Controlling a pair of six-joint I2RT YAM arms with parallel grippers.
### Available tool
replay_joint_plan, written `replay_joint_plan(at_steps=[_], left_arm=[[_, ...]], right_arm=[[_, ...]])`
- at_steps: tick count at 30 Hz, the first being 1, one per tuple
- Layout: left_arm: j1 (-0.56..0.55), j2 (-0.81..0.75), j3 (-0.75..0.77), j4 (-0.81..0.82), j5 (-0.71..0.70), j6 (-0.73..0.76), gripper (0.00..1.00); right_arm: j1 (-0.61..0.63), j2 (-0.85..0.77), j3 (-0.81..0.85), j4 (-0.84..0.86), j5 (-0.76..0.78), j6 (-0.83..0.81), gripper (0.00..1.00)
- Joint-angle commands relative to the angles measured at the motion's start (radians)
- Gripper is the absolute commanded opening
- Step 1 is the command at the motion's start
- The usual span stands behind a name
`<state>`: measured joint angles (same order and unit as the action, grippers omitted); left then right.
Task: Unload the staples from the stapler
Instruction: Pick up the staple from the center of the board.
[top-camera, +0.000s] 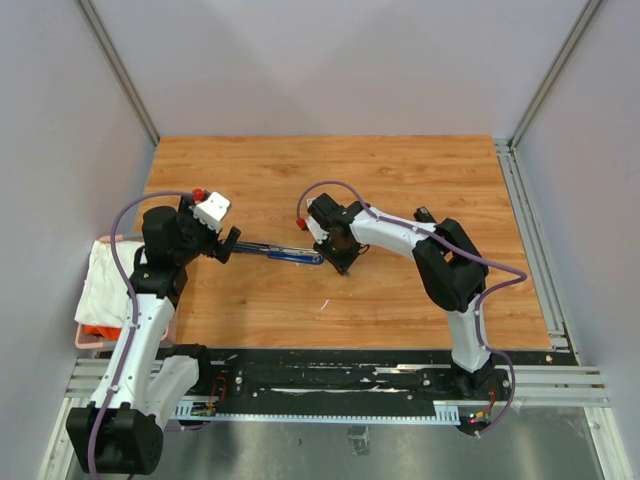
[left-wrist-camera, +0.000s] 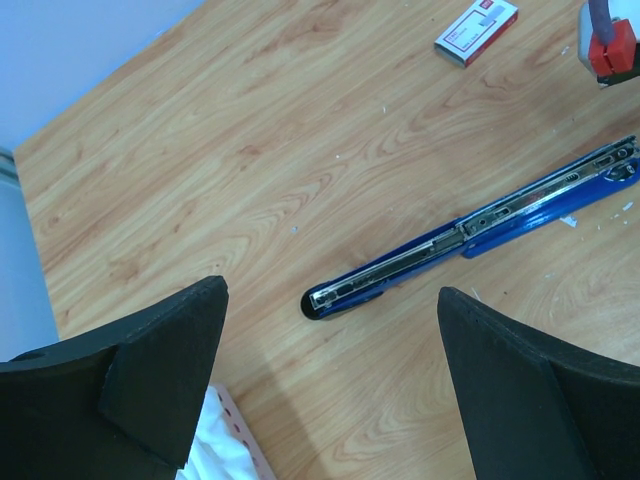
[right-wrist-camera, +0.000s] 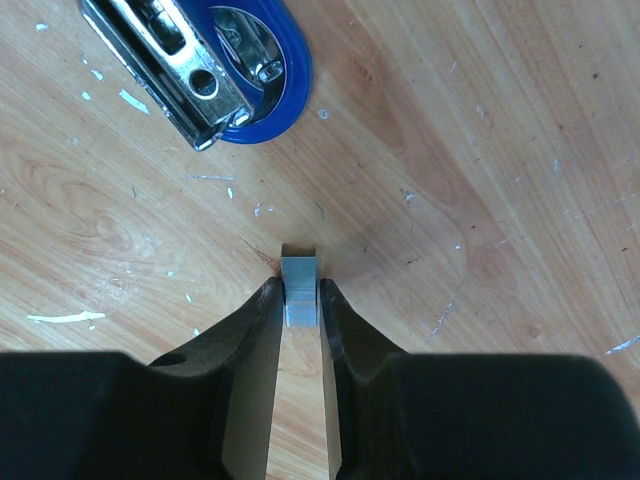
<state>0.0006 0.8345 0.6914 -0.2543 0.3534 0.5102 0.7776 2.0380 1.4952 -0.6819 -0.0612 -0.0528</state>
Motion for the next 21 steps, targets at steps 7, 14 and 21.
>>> replay_joint_plan(at_steps=[7, 14, 21], left_arm=[[0.007, -0.009, -0.009, 0.031, 0.013, 0.009, 0.98], [0.007, -0.008, -0.008, 0.032, 0.013, 0.008, 0.98], [0.007, -0.003, -0.009, 0.032, 0.013, 0.008, 0.98]], right_arm=[[0.001, 0.022, 0.015, -0.020, -0.005, -0.011, 0.19], [0.001, 0.009, 0.021, -0.022, 0.000, -0.013, 0.12], [-0.016, -0.022, 0.052, -0.040, 0.005, -0.022, 0.12]])
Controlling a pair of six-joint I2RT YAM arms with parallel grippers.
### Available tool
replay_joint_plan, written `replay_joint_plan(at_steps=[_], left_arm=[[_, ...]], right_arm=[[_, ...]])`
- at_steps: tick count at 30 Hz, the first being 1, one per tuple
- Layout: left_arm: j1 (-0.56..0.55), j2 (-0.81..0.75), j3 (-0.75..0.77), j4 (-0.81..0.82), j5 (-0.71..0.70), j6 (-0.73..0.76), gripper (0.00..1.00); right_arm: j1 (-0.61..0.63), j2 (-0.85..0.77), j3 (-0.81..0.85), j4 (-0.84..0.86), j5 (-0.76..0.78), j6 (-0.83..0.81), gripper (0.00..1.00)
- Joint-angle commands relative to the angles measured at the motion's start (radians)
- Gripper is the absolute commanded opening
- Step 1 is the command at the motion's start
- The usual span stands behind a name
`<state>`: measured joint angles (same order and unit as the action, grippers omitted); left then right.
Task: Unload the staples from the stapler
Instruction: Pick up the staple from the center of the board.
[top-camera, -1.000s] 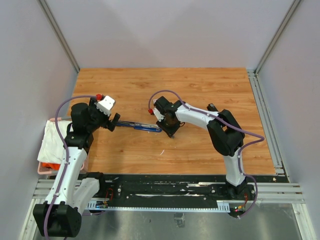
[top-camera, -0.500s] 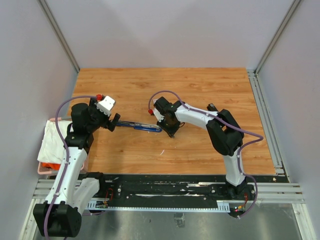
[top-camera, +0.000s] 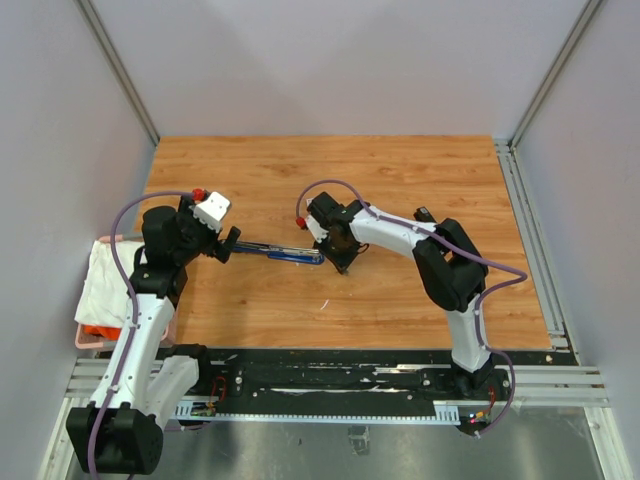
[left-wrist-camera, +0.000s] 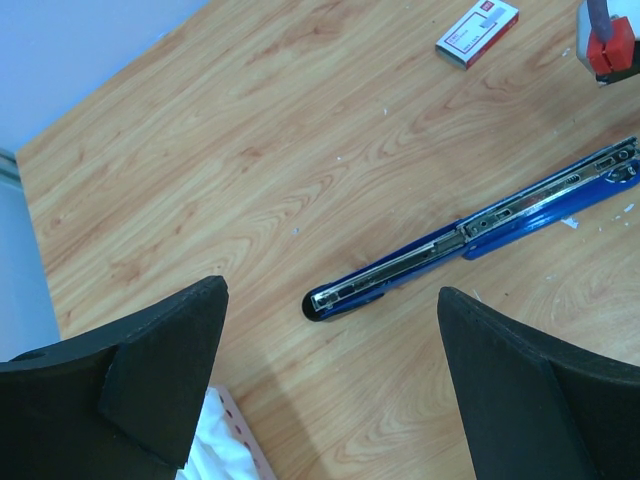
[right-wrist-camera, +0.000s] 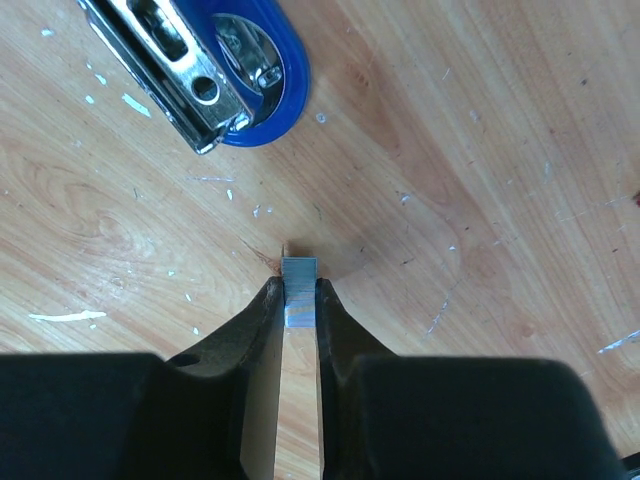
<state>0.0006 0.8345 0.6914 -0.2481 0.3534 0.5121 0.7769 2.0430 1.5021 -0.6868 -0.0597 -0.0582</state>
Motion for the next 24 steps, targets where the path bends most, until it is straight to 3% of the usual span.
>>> replay_joint_plan(at_steps=[1, 13, 24], left_arm=[[0.007, -0.003, -0.009, 0.026, 0.014, 0.006, 0.98], [0.007, 0.002, -0.008, 0.026, 0.016, 0.005, 0.98], [0.007, 0.005, -0.009, 0.026, 0.015, 0.008, 0.98]], right_arm=[[-0.024, -0.034, 0.052, -0.037, 0.002, -0.018, 0.12], [-0.152, -0.055, 0.143, -0.061, -0.014, -0.045, 0.13], [-0.249, 0.047, 0.251, -0.061, 0.003, -0.064, 0.14]])
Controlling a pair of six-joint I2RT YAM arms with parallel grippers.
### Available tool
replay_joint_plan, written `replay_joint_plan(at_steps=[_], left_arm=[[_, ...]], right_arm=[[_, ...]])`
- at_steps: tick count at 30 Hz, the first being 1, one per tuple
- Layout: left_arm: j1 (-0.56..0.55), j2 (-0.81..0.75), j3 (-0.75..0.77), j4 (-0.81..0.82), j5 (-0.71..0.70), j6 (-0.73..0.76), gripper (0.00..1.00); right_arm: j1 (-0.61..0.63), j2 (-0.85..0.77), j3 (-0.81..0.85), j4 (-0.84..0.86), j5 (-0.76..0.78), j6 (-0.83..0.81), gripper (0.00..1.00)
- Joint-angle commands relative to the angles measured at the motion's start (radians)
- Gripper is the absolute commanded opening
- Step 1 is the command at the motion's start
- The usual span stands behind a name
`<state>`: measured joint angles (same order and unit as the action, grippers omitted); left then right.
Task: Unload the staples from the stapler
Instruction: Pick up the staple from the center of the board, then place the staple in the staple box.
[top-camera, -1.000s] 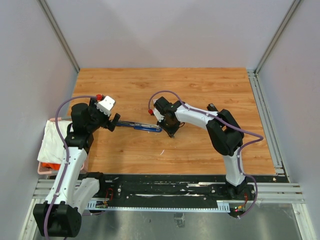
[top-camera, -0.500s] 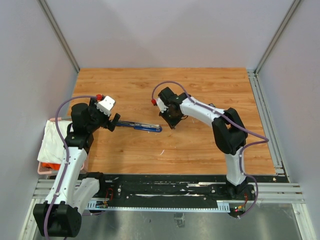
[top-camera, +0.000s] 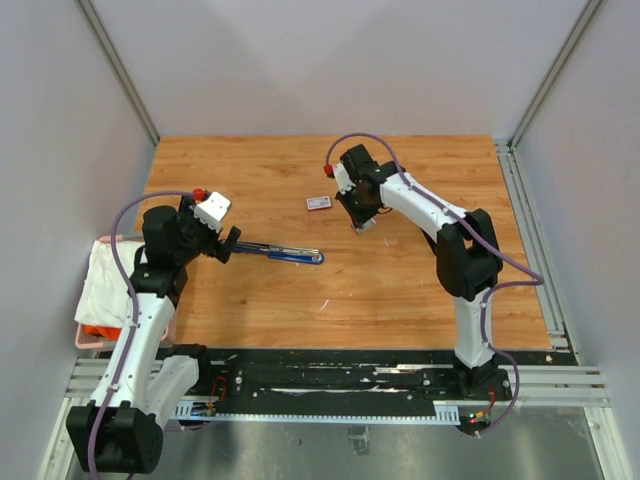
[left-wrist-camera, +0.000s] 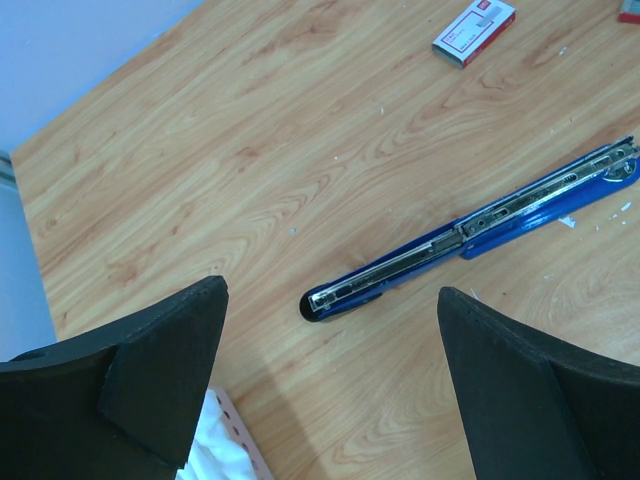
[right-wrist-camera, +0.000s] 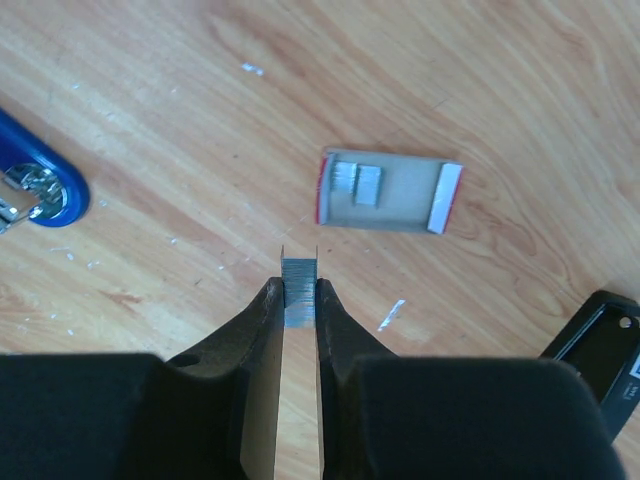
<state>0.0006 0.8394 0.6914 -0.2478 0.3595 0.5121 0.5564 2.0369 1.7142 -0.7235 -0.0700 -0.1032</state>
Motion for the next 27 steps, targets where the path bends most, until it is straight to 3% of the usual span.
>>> replay_joint_plan(at_steps=[1, 27], left_arm=[[0.007, 0.000, -0.008, 0.026, 0.009, 0.008, 0.98], [0.007, 0.000, -0.013, 0.027, 0.010, 0.011, 0.98]], right_arm=[[-0.033, 0.062, 0.046, -0.025, 0.016, -0.021, 0.14], [-0.046, 0.196, 0.142, -0.014, 0.051, -0.019, 0.14]])
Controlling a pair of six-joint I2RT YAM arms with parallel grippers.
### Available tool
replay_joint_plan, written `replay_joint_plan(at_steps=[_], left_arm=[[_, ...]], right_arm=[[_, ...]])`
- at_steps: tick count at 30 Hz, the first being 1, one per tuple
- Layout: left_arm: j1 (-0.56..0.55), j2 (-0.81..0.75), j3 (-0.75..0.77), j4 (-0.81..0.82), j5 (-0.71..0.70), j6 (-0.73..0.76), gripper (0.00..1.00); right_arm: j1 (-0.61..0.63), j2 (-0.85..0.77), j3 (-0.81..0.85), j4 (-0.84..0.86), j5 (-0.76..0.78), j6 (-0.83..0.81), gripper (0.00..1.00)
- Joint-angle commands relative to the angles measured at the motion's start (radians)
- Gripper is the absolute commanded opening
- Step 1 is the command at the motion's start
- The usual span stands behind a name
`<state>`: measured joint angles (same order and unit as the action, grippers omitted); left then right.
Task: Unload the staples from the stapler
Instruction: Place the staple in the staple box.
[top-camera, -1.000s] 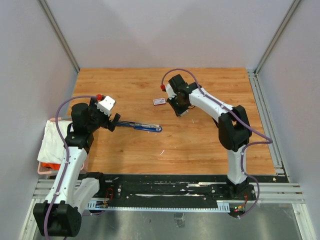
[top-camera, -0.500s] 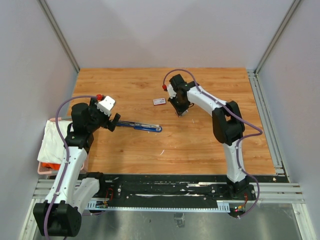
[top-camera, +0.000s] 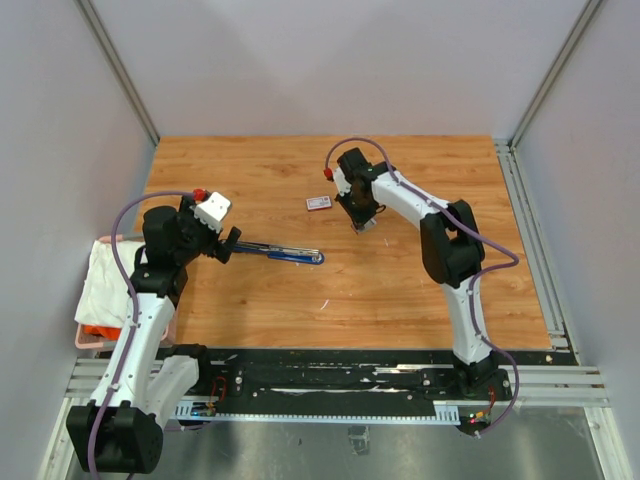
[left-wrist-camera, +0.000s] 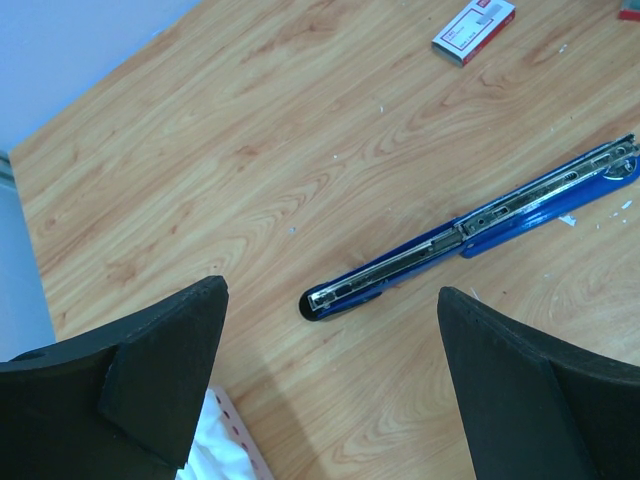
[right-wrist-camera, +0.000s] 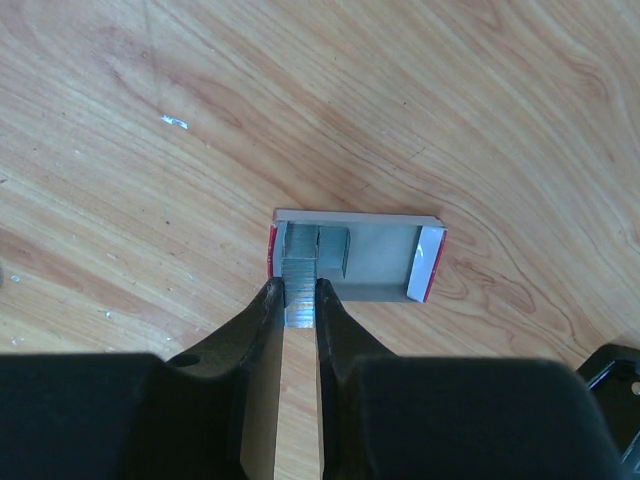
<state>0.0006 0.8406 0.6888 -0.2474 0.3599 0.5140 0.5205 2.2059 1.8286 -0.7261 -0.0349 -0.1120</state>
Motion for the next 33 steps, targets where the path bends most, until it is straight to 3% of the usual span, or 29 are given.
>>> replay_joint_plan(at_steps=[1, 33], left_arm=[[0.007, -0.001, -0.011, 0.026, 0.009, 0.009, 0.98], [0.007, 0.006, -0.017, 0.031, 0.014, 0.014, 0.98]], right_arm=[[-0.010, 0.030, 0.028, -0.012, 0.016, -0.011, 0.14], [-0.019, 0.044, 0.046, 0.001, 0.008, -0.043, 0.14]])
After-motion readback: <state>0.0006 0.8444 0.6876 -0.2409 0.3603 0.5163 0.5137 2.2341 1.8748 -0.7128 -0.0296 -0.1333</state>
